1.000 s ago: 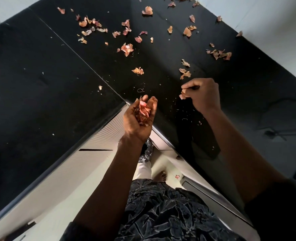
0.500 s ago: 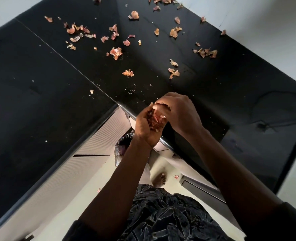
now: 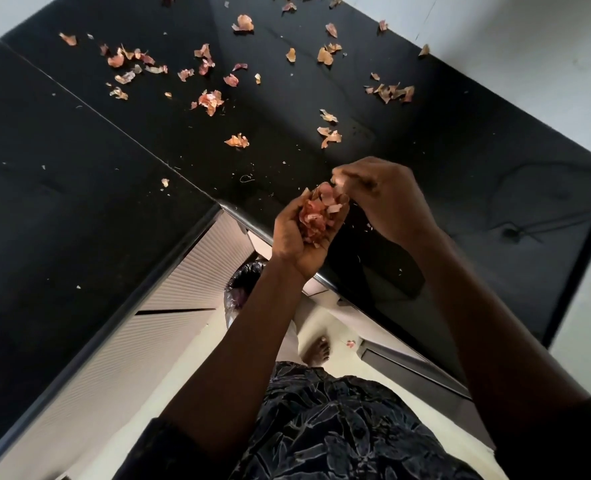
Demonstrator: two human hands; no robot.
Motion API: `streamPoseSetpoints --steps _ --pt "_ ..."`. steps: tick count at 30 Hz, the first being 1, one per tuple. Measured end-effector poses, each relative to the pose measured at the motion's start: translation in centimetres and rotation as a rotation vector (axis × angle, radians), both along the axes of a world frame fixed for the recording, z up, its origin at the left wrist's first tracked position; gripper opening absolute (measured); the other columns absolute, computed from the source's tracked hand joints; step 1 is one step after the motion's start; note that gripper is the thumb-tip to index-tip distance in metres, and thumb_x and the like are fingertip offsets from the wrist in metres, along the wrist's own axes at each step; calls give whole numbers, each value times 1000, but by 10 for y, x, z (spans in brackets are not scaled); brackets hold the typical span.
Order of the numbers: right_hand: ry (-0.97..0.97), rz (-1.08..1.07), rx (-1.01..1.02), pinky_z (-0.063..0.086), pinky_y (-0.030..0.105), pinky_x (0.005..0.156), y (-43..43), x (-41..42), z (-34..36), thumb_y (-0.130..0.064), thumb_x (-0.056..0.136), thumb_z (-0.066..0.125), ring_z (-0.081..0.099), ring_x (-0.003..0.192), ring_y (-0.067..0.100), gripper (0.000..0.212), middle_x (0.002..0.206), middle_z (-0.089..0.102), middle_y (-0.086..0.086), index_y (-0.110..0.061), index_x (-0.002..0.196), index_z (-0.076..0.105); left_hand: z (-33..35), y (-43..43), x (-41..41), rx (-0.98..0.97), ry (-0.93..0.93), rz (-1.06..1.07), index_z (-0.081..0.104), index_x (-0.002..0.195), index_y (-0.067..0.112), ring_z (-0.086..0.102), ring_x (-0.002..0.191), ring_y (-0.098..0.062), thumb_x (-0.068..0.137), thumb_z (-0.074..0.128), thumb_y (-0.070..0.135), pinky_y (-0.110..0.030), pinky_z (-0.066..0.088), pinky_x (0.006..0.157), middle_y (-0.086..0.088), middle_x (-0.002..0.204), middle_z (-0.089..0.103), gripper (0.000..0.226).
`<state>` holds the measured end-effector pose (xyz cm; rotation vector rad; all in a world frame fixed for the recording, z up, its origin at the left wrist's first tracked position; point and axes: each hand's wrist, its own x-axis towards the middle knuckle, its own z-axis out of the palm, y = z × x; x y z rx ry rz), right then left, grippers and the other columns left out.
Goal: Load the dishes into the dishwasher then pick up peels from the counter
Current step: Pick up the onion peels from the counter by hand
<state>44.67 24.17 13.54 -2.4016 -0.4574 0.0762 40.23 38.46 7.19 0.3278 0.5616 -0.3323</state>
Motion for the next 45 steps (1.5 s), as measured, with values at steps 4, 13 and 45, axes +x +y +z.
streamPoseSetpoints --steps 4,13,45 --pt "134 -229 -84 51 21 83 -36 6 -19 -22 94 70 66 97 10 33 115 69 2 -15 126 65 -4 9 2 -54 -42 38 65 115 0 67 107 -32 103 48 25 -37 58 93 -19 115 69 33" --pt "137 -222 -305 55 33 83 15 -15 -68 -10 94 65 62 99 18 32 118 61 9 -11 126 62 -9 30 7 -51 -46 128 71 104 -1 69 104 -31 103 48 24 -37 61 85 -19 114 69 35" --pt "-33 -13 -387 51 29 76 23 54 -64 -28 97 62 58 86 12 13 100 61 1 -17 102 65 -6 32 11 -11 30 217 56 134 -4 69 110 -33 101 51 24 -38 60 88 -24 132 63 43"
